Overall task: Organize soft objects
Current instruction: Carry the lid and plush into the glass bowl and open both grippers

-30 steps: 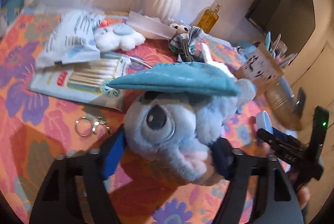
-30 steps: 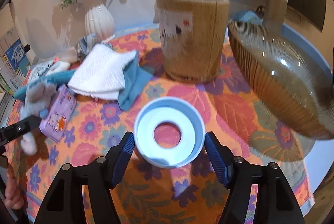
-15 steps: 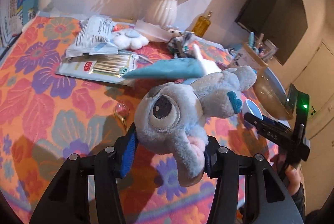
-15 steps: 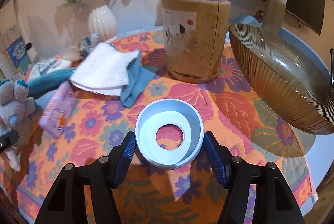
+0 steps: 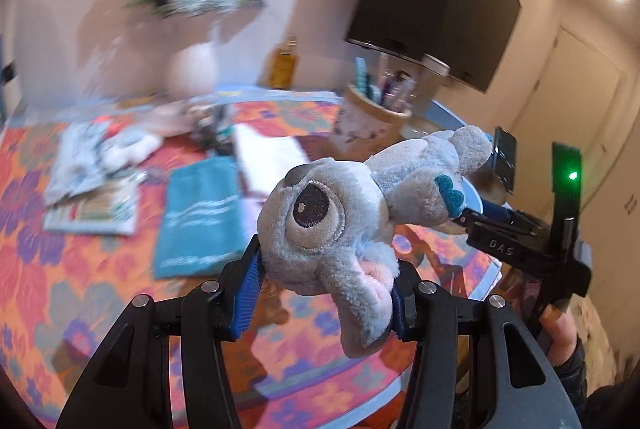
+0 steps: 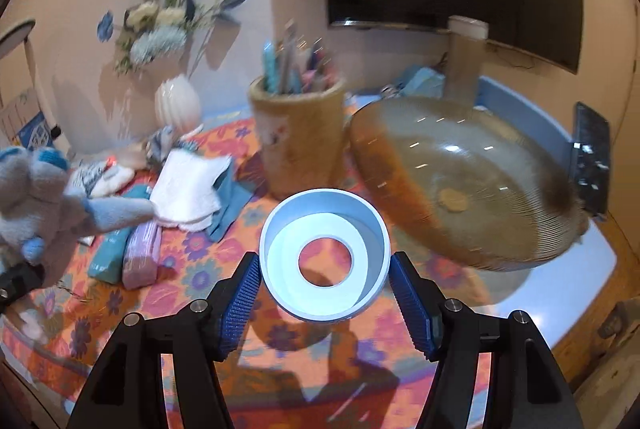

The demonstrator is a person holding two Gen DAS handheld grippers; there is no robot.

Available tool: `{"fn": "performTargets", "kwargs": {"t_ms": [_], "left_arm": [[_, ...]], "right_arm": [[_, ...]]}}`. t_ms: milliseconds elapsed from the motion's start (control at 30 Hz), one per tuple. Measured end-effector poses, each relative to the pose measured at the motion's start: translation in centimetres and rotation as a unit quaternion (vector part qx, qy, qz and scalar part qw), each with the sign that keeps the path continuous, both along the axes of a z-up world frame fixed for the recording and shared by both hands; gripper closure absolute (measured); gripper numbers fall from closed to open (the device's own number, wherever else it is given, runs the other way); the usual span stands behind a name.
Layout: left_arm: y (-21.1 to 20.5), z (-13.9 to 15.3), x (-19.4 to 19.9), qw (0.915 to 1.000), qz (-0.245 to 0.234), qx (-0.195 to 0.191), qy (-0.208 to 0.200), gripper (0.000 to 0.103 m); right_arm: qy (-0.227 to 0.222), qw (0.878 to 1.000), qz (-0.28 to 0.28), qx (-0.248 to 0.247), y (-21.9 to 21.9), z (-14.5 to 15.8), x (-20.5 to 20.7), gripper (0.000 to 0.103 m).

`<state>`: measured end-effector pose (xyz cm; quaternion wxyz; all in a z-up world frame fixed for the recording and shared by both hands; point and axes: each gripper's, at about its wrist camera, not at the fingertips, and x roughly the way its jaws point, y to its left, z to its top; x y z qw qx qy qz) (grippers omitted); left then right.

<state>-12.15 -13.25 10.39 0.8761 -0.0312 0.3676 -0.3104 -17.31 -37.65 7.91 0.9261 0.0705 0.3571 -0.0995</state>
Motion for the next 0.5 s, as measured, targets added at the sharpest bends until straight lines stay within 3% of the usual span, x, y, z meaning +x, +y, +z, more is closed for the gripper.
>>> {"fn": "performTargets", "kwargs": {"t_ms": [300, 500], "left_arm": [[-6.6, 1.4, 0.2, 0.9978, -0.066, 0.0, -0.004, 0.054], [-12.7, 4.2, 1.2, 0.9935, -0.107, 0.008, -0.037, 0.054]], "right_arm": [[-0.035, 0.998, -0.042, 0.024, -5.4, 2.1, -2.5, 0.038], [-0.058, 0.994, -0.087, 0.022, -9.4, 3.8, -3.2, 0.038]]}}
